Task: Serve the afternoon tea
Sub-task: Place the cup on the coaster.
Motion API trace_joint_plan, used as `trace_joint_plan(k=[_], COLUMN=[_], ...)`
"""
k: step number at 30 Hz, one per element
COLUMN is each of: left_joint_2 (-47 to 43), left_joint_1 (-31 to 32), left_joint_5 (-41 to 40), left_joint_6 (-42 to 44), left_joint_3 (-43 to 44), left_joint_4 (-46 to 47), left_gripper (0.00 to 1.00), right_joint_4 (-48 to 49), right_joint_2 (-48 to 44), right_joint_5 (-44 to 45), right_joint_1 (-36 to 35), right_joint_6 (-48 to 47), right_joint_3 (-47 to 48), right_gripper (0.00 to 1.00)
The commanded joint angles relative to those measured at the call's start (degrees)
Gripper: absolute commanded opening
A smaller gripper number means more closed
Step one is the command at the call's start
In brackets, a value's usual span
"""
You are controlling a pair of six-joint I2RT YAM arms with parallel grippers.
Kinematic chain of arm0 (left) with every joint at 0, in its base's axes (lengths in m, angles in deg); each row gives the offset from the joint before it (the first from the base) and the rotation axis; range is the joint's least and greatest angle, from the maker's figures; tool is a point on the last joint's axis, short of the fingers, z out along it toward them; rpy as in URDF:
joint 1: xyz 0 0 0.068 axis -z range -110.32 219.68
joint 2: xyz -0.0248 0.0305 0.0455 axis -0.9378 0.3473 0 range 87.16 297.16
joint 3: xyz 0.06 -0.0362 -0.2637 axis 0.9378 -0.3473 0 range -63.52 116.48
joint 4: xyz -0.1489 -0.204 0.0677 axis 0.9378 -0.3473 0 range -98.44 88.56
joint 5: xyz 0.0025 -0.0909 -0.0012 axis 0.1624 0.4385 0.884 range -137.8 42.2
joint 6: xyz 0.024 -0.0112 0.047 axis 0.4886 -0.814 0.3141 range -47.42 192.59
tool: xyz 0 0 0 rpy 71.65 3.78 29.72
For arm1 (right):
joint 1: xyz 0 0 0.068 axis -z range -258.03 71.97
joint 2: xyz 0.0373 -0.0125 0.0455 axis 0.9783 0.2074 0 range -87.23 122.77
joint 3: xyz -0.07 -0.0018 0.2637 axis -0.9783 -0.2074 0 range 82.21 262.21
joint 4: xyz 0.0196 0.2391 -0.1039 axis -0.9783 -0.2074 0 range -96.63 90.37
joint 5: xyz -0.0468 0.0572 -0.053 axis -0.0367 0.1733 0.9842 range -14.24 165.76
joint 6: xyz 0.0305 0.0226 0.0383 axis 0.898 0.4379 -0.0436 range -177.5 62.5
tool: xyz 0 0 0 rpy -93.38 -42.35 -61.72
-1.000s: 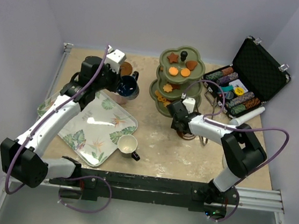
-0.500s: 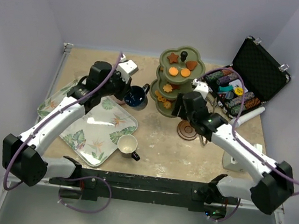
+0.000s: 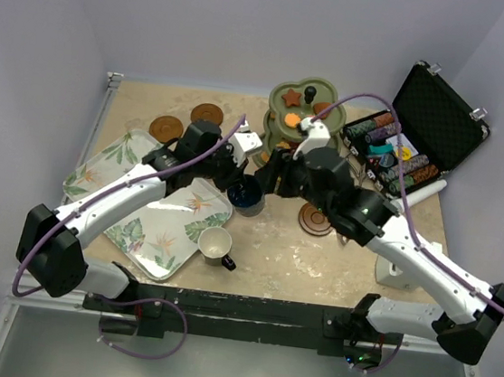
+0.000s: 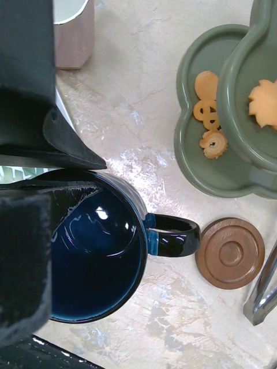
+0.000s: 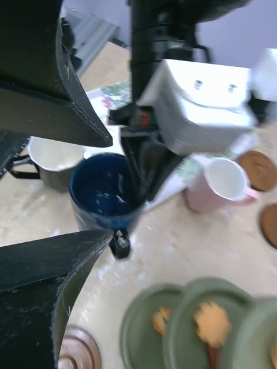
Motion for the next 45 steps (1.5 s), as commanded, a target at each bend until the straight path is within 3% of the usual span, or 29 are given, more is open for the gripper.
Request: trace_joint_plan(k=[1,12,19,22,24,26,28,34,35,39,45], left_joint_2=[-0.67,-0.50,-0.76,-0.76,-0.67,-0.85,-1.28,-5.50,-6.38,-9.90,-11.13], left_joint_1=[0.13,1.71,2.15,2.15,2.32,2.24,2.23,2.06,2.06,1.88,1.27], left_joint_5=[0.45,0.19,-1.05,-0.96,-1.05,-1.31,-1.75,-10.35,-10.80,-12.47,-17.74], left_joint_6=[-3.16,-4.84,-5.10,-5.72,-5.98,-6.33,-6.68,-5.98,-5.81,-6.59,-7.83], left_joint_3=[-0.26,-1.06,-1.41,-1.58,-1.67,-1.58,-1.58,-3.16,-3.51,-4.92,-5.27], left_joint_4=[6.99,8.14,8.40,8.66,8.75,8.75,9.01,9.72,10.24,12.70,13.32], left_gripper=[0.00,0.00,0.00,0.00,0.00,0.00,0.11,0.71,0.77,0.90,0.93], right_joint_4=[-2.19,-0.79,-3.15,-4.11,-3.86,-2.54,-0.79,3.79,4.49,2.40,-2.09], right_joint_2=[1.94,7.13,12.84,13.20,12.58,11.18,9.43,2.22,1.34,-0.43,-0.60], right_joint_5=[3.24,10.45,15.10,17.39,17.40,18.88,18.19,14.32,14.23,16.86,22.49], right_joint_1=[-3.83,-5.32,-6.99,-6.99,-6.99,-6.91,-5.77,3.80,5.04,8.21,10.23], right_joint_6=[6.58,9.40,10.89,13.26,15.11,16.34,16.78,15.55,15.29,15.90,23.27], right_joint_3=[-3.31,-5.70,-5.08,-5.78,-6.92,-9.11,-11.22,-17.64,-18.43,-20.02,-22.74], right_gripper=[0.63,0.54,0.42,0.25,0.03,0.00,0.00,0.00,0.00,0.00,0.00])
